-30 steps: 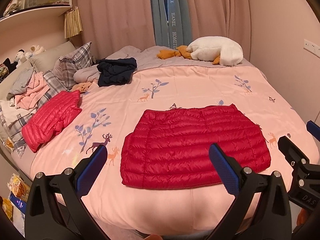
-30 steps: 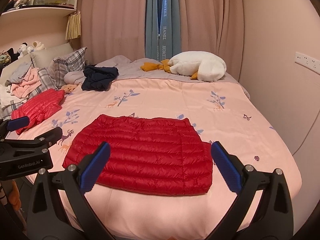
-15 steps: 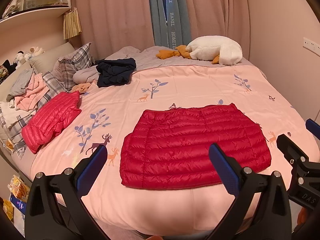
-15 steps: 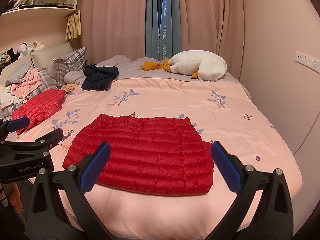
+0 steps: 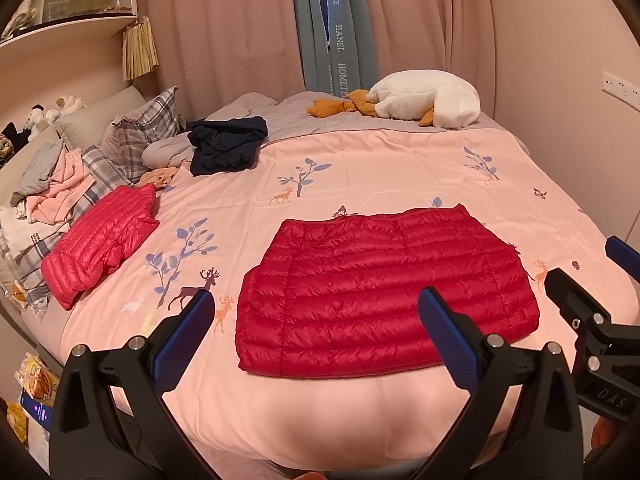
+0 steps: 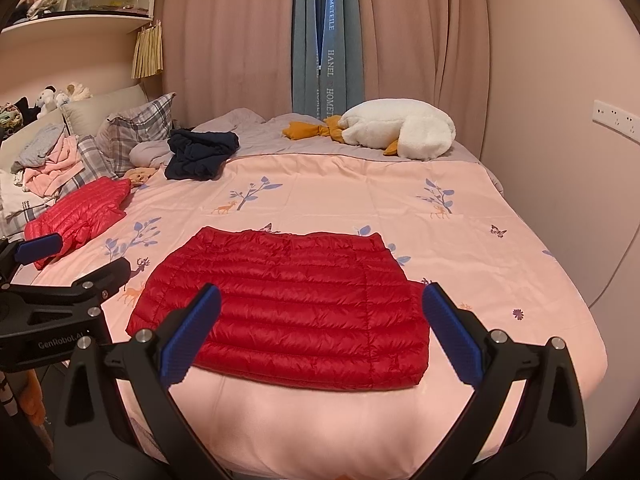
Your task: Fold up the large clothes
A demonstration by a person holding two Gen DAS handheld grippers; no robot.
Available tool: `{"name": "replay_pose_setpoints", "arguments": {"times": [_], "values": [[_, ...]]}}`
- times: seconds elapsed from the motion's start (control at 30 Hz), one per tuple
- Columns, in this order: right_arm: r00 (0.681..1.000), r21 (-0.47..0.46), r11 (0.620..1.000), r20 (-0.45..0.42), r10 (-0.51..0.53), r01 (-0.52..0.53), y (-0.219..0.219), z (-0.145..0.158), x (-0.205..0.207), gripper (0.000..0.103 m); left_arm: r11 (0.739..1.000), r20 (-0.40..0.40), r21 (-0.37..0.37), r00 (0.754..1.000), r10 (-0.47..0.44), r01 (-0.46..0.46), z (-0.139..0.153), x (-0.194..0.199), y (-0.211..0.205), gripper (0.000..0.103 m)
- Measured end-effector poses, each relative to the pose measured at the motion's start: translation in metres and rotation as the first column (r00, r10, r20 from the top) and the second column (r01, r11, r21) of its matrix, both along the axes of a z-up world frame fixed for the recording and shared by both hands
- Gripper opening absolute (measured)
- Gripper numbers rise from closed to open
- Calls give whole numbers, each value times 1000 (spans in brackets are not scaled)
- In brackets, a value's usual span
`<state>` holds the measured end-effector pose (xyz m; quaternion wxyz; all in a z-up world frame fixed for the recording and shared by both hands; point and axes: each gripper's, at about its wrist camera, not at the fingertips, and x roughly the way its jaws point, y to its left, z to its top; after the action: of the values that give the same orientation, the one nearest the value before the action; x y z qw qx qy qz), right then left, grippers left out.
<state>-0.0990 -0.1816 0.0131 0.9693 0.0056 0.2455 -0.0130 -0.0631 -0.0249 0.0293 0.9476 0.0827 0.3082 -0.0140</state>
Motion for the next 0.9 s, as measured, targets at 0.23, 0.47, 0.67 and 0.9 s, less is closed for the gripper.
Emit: {"name": "replay_pose_setpoints", "arguments": {"times": [0.23,0.47,0.67,0.9], "values": [[1000,-2,1000,0,0,0,-1,0,0,101,1000,-1,0,1000,-2,2,0,0,-1,102],[1000,0,1000,-3,0,0,1,-1,1,101,1000,-2,1,1000,-1,1,0,0,-1,102],[1000,-2,1000,-7,1,-1,4,-4,-1,101,1000,-3,2,1000,-3,3,0,0,-1,102],[1000,-1,1000,-5,1,-1,6,-5,-2,101,1000,3,4,1000,-4,4,0,-1,-1,102]]}}
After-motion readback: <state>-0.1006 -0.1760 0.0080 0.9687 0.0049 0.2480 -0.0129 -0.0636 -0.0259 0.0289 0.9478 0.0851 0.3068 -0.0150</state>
